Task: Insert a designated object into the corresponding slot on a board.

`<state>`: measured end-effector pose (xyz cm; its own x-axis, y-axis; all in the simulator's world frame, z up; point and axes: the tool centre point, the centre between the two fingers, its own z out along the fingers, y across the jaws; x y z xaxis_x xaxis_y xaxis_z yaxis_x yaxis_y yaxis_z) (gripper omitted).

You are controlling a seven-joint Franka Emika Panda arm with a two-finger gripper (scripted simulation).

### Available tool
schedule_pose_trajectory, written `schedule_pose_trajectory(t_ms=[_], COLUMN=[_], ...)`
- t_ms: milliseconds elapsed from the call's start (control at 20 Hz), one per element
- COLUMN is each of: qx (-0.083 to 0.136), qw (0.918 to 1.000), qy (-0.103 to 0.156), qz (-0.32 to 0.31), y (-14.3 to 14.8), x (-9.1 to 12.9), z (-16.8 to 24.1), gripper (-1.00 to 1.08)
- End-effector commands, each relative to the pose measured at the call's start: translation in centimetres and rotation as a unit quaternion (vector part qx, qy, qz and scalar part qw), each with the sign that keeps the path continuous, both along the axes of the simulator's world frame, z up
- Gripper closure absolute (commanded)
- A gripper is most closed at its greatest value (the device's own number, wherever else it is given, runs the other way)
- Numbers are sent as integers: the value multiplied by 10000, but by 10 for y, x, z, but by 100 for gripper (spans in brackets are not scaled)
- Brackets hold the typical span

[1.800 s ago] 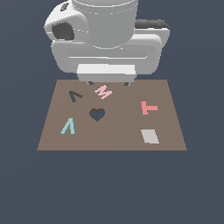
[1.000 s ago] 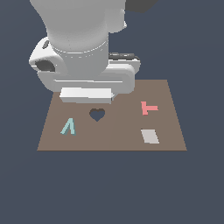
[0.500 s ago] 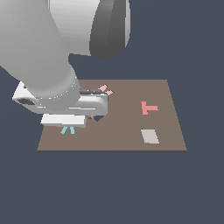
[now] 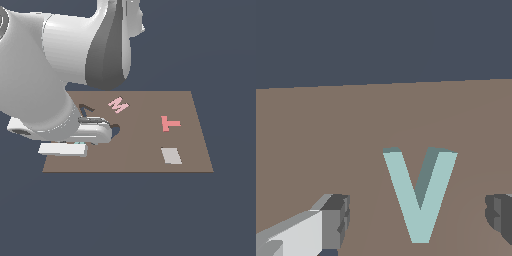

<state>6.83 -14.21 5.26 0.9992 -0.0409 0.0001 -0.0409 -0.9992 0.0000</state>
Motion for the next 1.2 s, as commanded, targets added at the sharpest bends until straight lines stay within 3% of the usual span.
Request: schedule_pose_trajectory(t_ms=[0,650,700,1150], qx=[0,0,0,0], qw=[10000,10000,10000,10000], qy=[-1,1,1,1], qz=[3,2,2,2], y=[-2,-3,-3,-3], x=[2,3,3,3], z=[-2,-23,-23,-23], gripper=[-92,-92,108,108])
